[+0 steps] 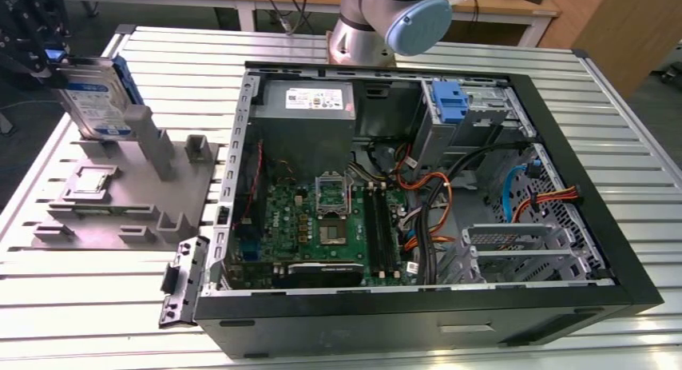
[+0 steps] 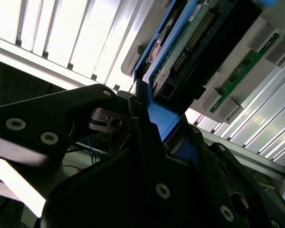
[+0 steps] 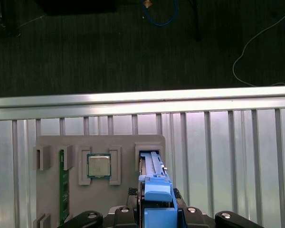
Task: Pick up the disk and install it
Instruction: 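Pick up the disk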
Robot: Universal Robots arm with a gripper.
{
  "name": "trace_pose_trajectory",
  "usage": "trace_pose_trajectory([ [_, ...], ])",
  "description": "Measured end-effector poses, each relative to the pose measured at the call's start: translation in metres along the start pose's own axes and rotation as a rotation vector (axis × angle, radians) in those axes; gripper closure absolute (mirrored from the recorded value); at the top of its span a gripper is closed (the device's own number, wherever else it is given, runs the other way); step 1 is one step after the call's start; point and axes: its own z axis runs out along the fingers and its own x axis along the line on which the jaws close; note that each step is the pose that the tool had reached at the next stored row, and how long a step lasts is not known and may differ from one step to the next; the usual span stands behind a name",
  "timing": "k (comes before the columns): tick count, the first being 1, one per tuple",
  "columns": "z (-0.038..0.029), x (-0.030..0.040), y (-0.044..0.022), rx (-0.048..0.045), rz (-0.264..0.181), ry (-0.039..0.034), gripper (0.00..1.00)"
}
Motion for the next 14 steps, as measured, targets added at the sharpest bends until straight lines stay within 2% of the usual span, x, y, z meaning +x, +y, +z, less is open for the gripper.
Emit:
trace_pose_trajectory([
  [14,-0.0006,0.0,-0.0001,0.0001,0.0,-0.0001,0.64],
])
